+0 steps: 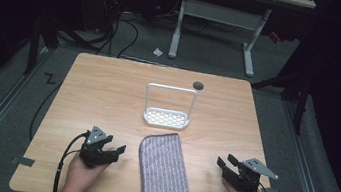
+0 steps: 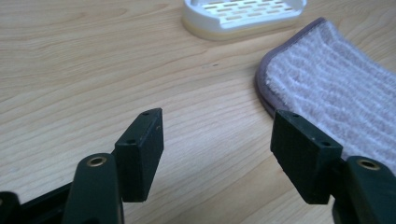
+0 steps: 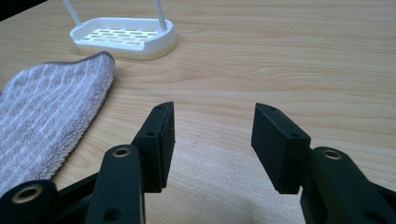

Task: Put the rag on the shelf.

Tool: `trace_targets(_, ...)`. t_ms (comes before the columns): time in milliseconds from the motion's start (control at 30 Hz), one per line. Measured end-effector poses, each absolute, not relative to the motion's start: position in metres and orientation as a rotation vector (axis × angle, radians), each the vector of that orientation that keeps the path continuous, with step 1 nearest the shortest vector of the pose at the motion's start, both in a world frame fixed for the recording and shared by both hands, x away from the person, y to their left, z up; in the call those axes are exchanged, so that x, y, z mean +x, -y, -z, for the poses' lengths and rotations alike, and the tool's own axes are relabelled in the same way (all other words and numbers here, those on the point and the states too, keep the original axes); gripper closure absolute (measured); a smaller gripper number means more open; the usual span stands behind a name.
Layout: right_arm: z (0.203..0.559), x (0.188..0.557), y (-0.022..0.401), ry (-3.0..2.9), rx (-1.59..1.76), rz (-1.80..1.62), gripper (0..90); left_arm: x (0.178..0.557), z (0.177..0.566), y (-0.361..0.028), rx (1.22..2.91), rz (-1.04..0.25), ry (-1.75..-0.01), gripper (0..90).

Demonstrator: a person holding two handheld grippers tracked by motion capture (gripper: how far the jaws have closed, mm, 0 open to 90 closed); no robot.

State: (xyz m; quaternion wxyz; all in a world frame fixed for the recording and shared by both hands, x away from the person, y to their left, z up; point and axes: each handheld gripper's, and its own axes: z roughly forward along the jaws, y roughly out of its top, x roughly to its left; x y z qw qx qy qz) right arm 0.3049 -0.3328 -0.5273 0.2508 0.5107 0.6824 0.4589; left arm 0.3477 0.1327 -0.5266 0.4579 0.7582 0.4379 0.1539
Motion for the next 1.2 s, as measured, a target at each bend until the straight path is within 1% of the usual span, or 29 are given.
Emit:
trace_targets(67, 0.529, 0.305, 0.334, -1.859, 1.4, -1.242, 51.0, 0.346, 0.525, -0.124, 1.861, -0.354, -1.059, 38.7)
trace_targets(133, 0.53, 0.306, 0.335, -1.859, 1.409, -1.248, 51.2, 0.345, 0.525, -0.118, 1.862, -0.337, -1.043, 43.4)
trace_targets(167, 0.529, 0.307, 0.335, -1.858, 1.405, -1.257, 51.1, 0.34, 0.524, -0.101, 1.887, -0.286, -0.992, 44.9)
trace_targets(200, 0.528, 0.307, 0.335, -1.851, 1.406, -1.263, 50.9, 0.34, 0.524, -0.101, 1.887, -0.286, -0.992, 45.9)
trace_targets(233, 0.526, 0.307, 0.336, -1.844, 1.402, -1.265, 50.0, 0.331, 0.522, -0.082, 1.91, -0.245, -0.938, 49.8)
trace_targets(267, 0.526, 0.307, 0.336, -1.844, 1.402, -1.265, 50.0, 0.331, 0.522, -0.082, 1.91, -0.245, -0.938, 54.6)
trace_targets(300, 0.524, 0.307, 0.336, -1.824, 1.412, -1.284, 48.9, 0.321, 0.52, -0.06, 1.925, -0.18, -0.861, 60.0)
trace_targets(333, 0.524, 0.307, 0.336, -1.822, 1.416, -1.289, 48.6, 0.316, 0.52, -0.048, 1.957, -0.173, -0.831, 63.3)
trace_targets(367, 0.525, 0.307, 0.336, -1.822, 1.417, -1.294, 48.2, 0.311, 0.521, -0.037, 1.991, -0.169, -0.801, 69.8)
trace_targets(400, 0.525, 0.306, 0.335, -1.823, 1.425, -1.296, 47.8, 0.308, 0.524, -0.027, 2.023, -0.174, -0.773, 73.8)
trace_targets(467, 0.525, 0.305, 0.334, -1.841, 1.425, -1.307, 46.1, 0.305, 0.53, -0.013, 2.094, -0.215, -0.735, 77.7)
trace_targets(500, 0.525, 0.304, 0.333, -1.853, 1.417, -1.314, 47.0, 0.305, 0.53, -0.013, 2.094, -0.215, -0.735, 78.9)
trace_targets(533, 0.525, 0.304, 0.332, -1.868, 1.422, -1.321, 50.1, 0.307, 0.536, -0.01, 2.135, -0.227, -0.73, 80.6)
trace_targets(600, 0.525, 0.304, 0.331, -1.89, 1.414, -1.321, 51.0, 0.308, 0.538, -0.01, 2.144, -0.217, -0.73, 81.7)
trace_targets(633, 0.524, 0.305, 0.326, -1.921, 1.395, -1.293, 53.6, 0.307, 0.54, -0.011, 2.143, -0.202, -0.721, 81.9)
trace_targets(733, 0.523, 0.304, 0.321, -1.94, 1.356, -1.291, 56.1, 0.302, 0.54, -0.011, 2.154, -0.179, -0.694, 82.3)
trace_targets(767, 0.519, 0.302, 0.309, -1.972, 1.297, -1.294, 59.7, 0.295, 0.541, -0.01, 2.169, -0.149, -0.642, 82.2)
trace_targets(867, 0.514, 0.301, 0.288, -2.047, 1.184, -1.301, 63.2, 0.284, 0.541, -0.009, 2.187, -0.087, -0.564, 82.0)
trace_targets(1000, 0.516, 0.299, 0.247, -2.215, 1.04, -1.26, 69.9, 0.275, 0.541, -0.01, 2.199, -0.002, -0.516, 79.7)
trace_targets(1067, 0.521, 0.3, 0.232, -2.276, 1.016, -1.205, 73.6, 0.273, 0.54, -0.012, 2.205, 0.023, -0.512, 76.3)
trace_targets(1100, 0.524, 0.302, 0.227, -2.3, 1.032, -1.186, 75.5, 0.273, 0.538, -0.014, 2.208, 0.0, -0.504, 74.6)
trace_targets(1167, 0.531, 0.305, 0.222, -2.349, 1.053, -1.124, 78.4, 0.276, 0.532, -0.023, 2.207, -0.154, -0.524, 65.7)
trace_targets(1200, 0.534, 0.305, 0.22, -2.366, 1.057, -1.093, 79.8, 0.282, 0.529, -0.03, 2.183, -0.219, -0.569, 61.8)
